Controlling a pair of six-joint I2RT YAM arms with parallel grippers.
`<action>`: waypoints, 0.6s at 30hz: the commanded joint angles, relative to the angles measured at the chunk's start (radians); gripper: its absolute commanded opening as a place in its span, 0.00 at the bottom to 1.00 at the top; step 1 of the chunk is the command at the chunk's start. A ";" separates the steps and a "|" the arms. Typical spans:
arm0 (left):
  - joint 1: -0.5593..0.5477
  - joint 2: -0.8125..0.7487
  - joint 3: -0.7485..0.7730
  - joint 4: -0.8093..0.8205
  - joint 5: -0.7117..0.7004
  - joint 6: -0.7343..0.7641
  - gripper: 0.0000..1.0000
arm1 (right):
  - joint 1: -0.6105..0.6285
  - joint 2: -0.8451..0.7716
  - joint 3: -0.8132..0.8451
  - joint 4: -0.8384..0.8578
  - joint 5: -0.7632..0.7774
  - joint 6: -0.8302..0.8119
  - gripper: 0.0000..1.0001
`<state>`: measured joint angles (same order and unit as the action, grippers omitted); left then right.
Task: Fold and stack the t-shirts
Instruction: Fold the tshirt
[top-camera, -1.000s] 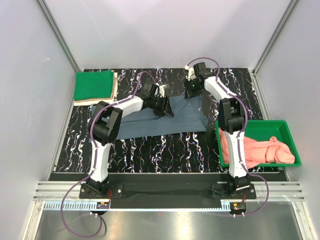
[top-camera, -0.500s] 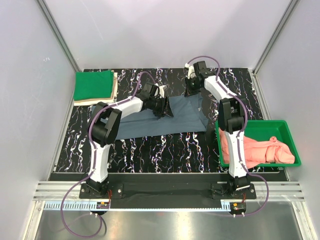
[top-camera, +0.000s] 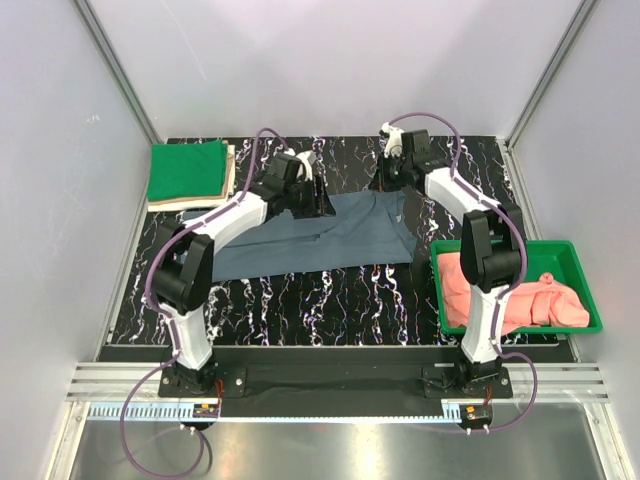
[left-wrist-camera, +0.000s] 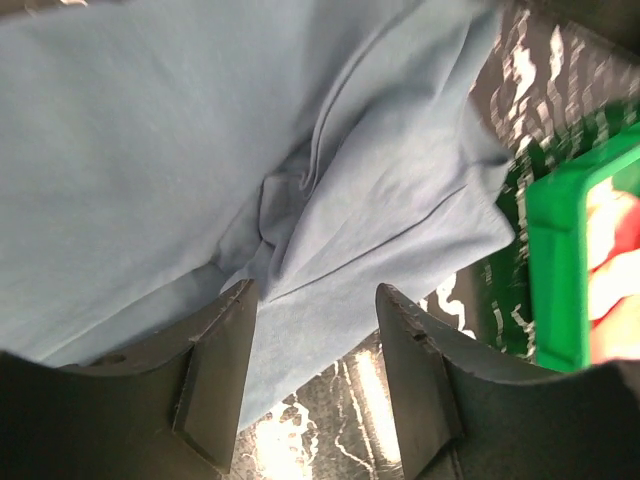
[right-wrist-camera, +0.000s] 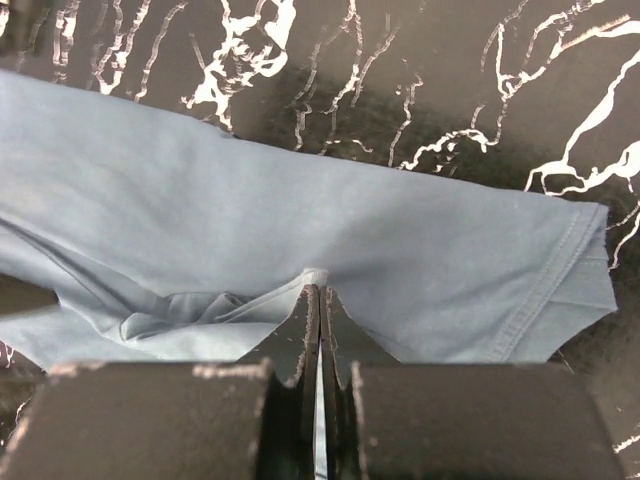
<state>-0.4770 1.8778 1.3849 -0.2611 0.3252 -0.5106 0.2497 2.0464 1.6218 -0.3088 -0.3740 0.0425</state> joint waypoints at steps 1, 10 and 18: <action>0.037 -0.037 0.032 0.023 -0.020 -0.008 0.57 | -0.001 -0.097 -0.069 0.166 -0.046 0.005 0.00; 0.077 0.110 0.075 0.103 0.237 0.074 0.57 | -0.001 -0.262 -0.307 0.422 -0.140 -0.019 0.00; 0.089 0.167 0.059 0.227 0.367 0.043 0.56 | -0.003 -0.310 -0.359 0.519 -0.123 -0.023 0.00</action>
<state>-0.3931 2.0571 1.4364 -0.1410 0.6113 -0.4709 0.2493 1.7859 1.2671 0.1028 -0.4831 0.0334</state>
